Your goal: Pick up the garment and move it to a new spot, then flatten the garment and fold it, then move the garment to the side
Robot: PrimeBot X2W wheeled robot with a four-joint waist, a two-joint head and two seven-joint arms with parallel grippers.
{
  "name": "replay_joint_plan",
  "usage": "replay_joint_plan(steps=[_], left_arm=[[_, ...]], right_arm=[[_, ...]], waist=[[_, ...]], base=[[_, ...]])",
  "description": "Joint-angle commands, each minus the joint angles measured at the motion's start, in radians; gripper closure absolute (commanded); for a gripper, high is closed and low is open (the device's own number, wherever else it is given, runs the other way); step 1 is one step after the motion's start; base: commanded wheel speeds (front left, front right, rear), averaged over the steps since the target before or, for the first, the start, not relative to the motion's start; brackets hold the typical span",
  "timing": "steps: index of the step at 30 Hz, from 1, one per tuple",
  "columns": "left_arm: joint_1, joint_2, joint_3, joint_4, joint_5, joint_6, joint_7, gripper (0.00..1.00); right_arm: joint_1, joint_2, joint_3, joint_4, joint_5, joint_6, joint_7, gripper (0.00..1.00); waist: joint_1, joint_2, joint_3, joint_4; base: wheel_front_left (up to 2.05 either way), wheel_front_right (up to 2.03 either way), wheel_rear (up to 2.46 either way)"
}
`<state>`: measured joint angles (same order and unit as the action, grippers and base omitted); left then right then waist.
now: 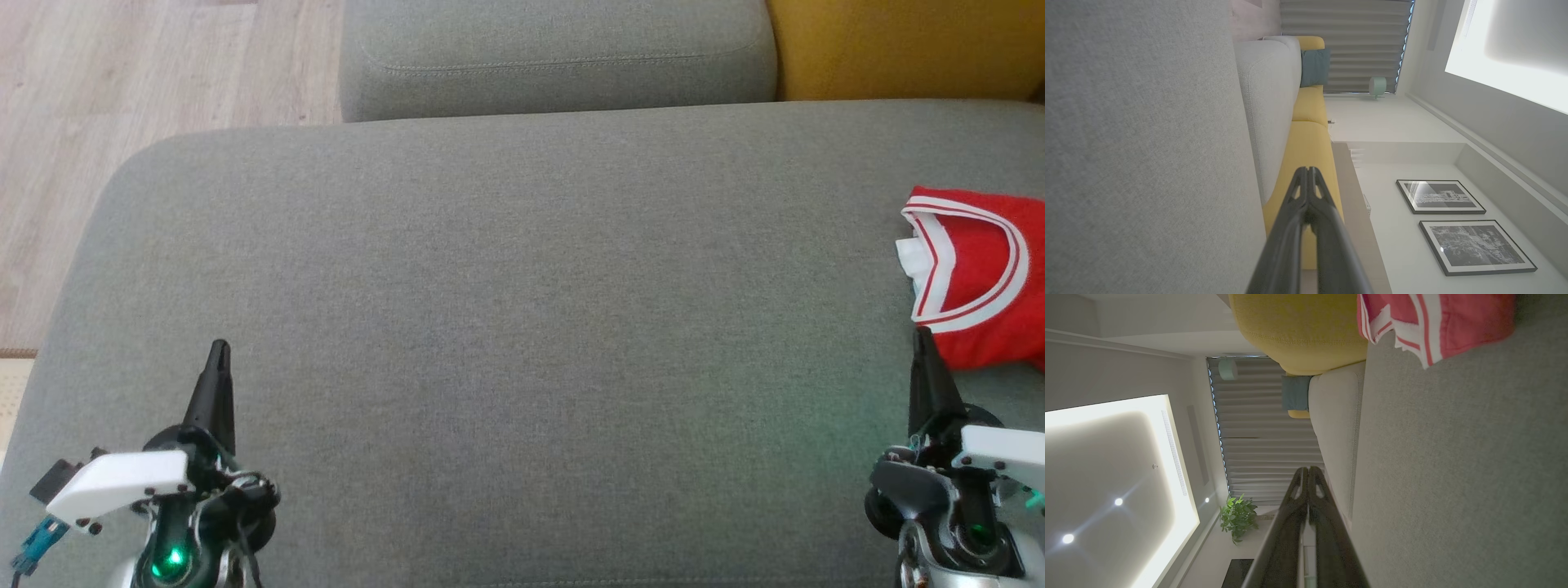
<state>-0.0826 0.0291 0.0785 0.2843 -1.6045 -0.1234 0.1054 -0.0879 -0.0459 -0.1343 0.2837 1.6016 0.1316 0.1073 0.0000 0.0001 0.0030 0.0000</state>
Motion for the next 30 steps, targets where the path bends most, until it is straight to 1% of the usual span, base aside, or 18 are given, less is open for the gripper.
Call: replay_joint_plan(steps=[1,30], left_arm=[[-0.026,0.021,0.035,-0.039,-0.004,-0.007,0.008,1.00],[-0.025,0.021,0.035,-0.039,-0.004,-0.007,0.008,1.00]], right_arm=[[-0.020,-0.004,0.020,-0.039,0.007,-0.001,0.006,1.00],[-0.020,-0.004,0.021,-0.039,0.007,-0.001,0.006,1.00]], waist=[[0.0000,-0.0001,0.000,0.000],[0.0000,-0.0001,0.000,0.000]], base=[[0.00,0.00,0.00],[0.00,0.00,0.00]])
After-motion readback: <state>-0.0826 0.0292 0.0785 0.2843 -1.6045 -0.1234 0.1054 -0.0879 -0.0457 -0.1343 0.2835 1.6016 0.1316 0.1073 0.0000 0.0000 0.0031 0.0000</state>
